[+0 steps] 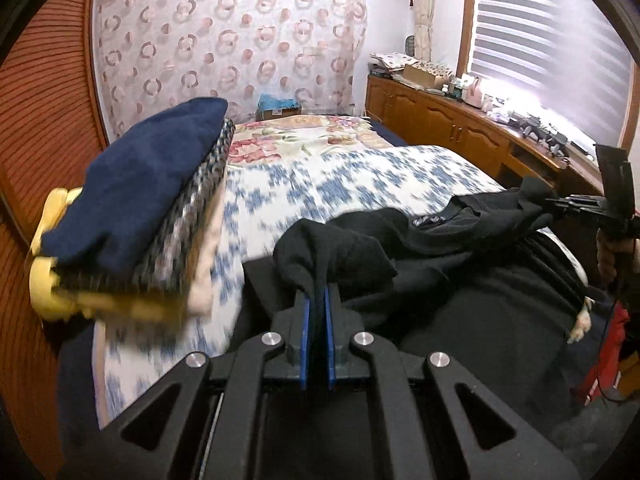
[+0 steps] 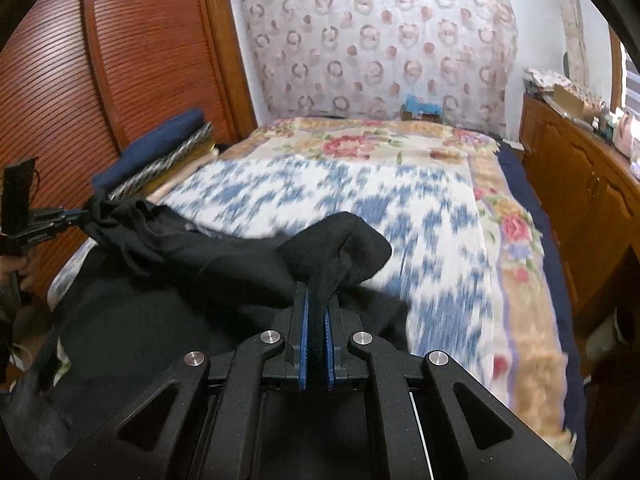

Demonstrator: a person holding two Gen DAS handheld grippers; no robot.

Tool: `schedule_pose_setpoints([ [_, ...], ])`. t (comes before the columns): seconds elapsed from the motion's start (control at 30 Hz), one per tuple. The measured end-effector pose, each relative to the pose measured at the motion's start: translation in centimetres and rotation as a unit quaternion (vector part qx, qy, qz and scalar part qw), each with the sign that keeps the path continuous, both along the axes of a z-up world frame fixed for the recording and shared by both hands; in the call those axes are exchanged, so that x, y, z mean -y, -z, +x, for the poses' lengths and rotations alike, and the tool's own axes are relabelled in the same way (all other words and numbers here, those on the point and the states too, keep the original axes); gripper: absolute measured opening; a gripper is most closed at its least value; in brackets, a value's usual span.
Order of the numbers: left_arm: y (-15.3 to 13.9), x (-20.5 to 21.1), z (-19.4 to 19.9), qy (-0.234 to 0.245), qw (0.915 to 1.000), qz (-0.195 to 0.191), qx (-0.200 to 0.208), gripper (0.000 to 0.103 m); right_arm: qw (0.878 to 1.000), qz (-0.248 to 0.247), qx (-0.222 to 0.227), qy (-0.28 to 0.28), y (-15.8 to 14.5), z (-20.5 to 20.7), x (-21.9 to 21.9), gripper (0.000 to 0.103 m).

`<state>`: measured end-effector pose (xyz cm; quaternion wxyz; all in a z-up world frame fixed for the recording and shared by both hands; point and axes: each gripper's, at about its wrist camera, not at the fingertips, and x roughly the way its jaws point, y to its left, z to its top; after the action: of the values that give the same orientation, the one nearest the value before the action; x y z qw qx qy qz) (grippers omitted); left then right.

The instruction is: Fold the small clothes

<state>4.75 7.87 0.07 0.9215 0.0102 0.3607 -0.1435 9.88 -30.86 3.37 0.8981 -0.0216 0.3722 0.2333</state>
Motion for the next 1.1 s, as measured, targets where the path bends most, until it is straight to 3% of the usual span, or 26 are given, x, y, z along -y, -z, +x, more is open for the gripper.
schedule_pose_setpoints([
  [0.27, 0.2, 0.3, -7.2, -0.003, 0.9997, -0.025, -0.001, 0.004, 1.000, -0.009, -0.021, -0.009, -0.6, -7.8, 0.2, 0.003],
  [0.37, 0.4, 0.3, -9.1, -0.005, 0.9999, -0.015, -0.001, 0.004, 0.999, -0.031, -0.030, -0.020, -0.6, -9.7, -0.2, 0.003],
  [0.63, 1.0, 0.4, -10.4, -0.006, 0.9999, -0.008, -0.008, 0.008, 0.997, -0.051, -0.057, -0.031, 0.3, -10.7, -0.7, 0.004],
  [0.8, 0.1, 0.5, -10.4, -0.001, 1.0000, -0.006, 0.006, 0.020, 0.997, -0.051, -0.057, -0.028, -0.4, -11.0, -0.5, 0.004],
  [0.87, -0.3, 0.3, -10.3, -0.001, 0.9999, -0.012, 0.010, 0.037, 0.997, -0.053, -0.052, -0.029, -0.8, -11.4, -0.5, 0.004],
  [1.1, -0.6, -0.5, -9.0, -0.028, 0.9993, -0.006, 0.023, 0.052, 0.997, -0.058, -0.038, -0.018, -1.9, -12.2, 0.1, 0.007],
])
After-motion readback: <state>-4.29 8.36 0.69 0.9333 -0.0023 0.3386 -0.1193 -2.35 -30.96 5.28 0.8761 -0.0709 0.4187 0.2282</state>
